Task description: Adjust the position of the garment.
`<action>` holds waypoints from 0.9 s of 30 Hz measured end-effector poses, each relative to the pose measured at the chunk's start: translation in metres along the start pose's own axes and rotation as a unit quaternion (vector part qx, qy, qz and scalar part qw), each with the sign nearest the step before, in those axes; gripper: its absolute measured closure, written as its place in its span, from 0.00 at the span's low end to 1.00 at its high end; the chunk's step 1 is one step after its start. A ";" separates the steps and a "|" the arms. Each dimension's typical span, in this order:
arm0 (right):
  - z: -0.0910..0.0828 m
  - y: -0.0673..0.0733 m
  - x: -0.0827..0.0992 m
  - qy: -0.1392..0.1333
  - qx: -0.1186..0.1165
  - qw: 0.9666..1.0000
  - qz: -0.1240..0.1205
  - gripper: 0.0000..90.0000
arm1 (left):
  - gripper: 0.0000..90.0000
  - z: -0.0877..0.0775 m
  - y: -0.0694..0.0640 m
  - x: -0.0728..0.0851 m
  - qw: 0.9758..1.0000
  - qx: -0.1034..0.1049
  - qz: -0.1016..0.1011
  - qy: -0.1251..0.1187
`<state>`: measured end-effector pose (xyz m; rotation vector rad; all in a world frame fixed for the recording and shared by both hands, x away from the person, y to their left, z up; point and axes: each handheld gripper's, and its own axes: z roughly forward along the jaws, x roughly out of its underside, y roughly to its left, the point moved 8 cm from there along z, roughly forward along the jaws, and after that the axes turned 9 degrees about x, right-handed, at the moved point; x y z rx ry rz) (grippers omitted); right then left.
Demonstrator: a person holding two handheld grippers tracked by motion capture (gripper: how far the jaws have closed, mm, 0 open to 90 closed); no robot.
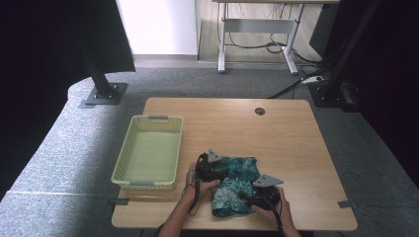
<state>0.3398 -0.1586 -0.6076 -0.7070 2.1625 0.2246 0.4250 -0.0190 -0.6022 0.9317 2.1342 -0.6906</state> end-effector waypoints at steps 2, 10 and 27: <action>0.000 -0.001 0.000 0.001 0.003 1.000 0.002 0.39 | 0.51 0.002 0.000 -0.001 1.000 0.003 -0.002 -0.003; -0.002 -0.005 0.002 0.009 0.024 1.000 0.017 0.39 | 0.51 0.011 -0.004 -0.007 1.000 -0.002 0.012 0.000; -0.018 -0.023 0.019 0.000 0.048 0.998 0.038 0.39 | 0.51 0.034 -0.027 -0.018 0.999 -0.007 0.050 0.013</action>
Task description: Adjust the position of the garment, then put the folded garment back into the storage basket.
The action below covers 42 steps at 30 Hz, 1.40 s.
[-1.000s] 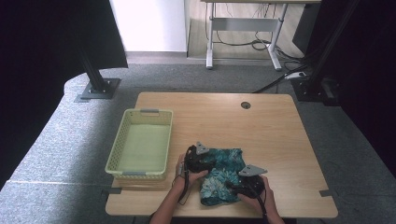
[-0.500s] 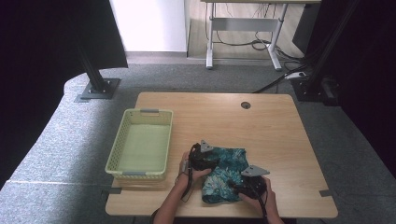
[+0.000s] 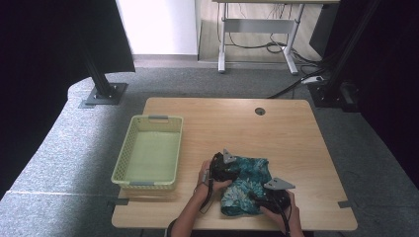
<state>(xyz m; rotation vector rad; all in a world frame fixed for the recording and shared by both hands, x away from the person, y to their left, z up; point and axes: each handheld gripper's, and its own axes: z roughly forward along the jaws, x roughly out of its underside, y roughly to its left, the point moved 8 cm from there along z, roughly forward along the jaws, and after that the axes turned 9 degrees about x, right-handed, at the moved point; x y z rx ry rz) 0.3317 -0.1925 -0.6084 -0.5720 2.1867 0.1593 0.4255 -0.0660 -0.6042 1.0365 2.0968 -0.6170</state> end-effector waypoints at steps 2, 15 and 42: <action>-0.003 -0.002 0.003 0.001 0.002 1.000 0.001 0.39 | 0.51 0.002 -0.005 -0.001 1.000 0.001 0.006 0.002; -0.025 -0.016 0.023 -0.001 0.006 1.000 0.007 0.39 | 0.49 0.014 -0.033 -0.006 0.999 0.020 0.038 0.011; -0.027 -0.017 0.025 -0.005 0.009 1.000 0.009 0.39 | 0.43 -0.004 -0.028 -0.014 0.999 0.021 -0.010 -0.022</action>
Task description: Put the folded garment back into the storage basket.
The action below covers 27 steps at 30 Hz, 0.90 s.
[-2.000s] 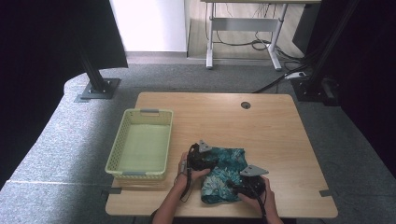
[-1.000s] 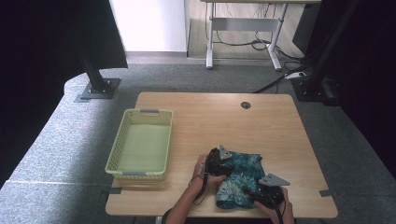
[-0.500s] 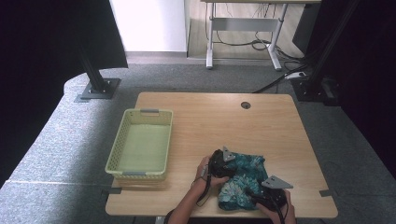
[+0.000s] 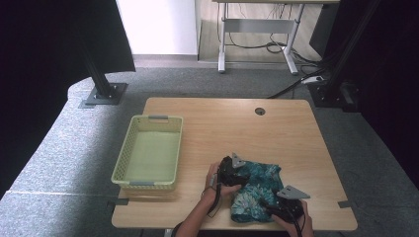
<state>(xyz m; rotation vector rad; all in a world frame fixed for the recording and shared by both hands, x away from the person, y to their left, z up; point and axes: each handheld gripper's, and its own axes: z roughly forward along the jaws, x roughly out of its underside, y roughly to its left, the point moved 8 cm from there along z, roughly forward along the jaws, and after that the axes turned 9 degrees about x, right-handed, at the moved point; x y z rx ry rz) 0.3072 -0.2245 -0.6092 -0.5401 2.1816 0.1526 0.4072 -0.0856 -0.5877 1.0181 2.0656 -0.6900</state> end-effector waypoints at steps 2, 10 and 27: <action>0.000 0.000 0.000 -0.001 0.000 1.000 0.000 0.39 | 0.43 -0.008 0.004 -0.001 1.000 -0.004 -0.005 -0.004; 0.000 0.000 0.000 -0.003 -0.001 1.000 -0.001 0.39 | 0.42 -0.032 0.019 0.003 0.999 -0.012 -0.029 -0.015; 0.000 0.000 0.000 -0.004 -0.003 1.000 -0.002 0.39 | 0.41 -0.020 0.041 0.009 0.997 -0.003 -0.080 -0.019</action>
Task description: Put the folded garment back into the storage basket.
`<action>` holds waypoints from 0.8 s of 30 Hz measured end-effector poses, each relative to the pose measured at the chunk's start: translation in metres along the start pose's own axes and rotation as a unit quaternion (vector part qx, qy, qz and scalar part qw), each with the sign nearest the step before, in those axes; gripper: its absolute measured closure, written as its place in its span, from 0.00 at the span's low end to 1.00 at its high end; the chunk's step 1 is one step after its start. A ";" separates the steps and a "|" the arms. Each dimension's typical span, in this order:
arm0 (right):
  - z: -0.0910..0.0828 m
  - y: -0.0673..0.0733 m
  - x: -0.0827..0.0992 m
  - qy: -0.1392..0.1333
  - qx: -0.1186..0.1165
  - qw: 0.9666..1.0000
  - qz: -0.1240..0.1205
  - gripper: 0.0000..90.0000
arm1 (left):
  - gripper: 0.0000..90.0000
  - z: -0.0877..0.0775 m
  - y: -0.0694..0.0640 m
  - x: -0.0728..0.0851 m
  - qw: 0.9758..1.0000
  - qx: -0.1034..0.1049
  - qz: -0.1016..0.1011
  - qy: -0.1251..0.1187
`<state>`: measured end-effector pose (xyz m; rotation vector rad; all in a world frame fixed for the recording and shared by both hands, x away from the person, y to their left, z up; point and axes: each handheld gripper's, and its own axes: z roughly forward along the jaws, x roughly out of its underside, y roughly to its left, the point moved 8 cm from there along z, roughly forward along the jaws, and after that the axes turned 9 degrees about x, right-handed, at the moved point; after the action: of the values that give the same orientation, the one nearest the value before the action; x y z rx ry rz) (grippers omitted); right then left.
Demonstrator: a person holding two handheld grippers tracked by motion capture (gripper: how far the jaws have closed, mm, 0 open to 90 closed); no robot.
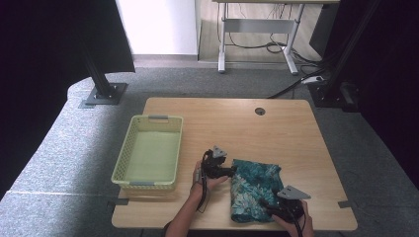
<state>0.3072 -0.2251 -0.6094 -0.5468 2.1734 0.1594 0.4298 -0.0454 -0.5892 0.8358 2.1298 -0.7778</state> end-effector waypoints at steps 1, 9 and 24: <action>0.000 0.000 0.000 0.000 0.000 1.000 0.000 0.39 | 0.41 0.003 0.000 0.000 1.000 0.000 -0.002 0.002; 0.000 0.000 0.000 0.000 0.001 1.000 0.001 0.39 | 0.40 0.022 -0.002 -0.005 0.999 -0.010 0.019 0.024; -0.001 0.001 0.000 -0.001 0.005 1.000 0.004 0.39 | 0.39 0.044 -0.011 -0.007 0.998 -0.021 0.051 0.037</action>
<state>0.3063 -0.2250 -0.6094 -0.5333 2.1739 0.1531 0.4428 -0.0864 -0.6056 0.9563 2.1420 -0.6555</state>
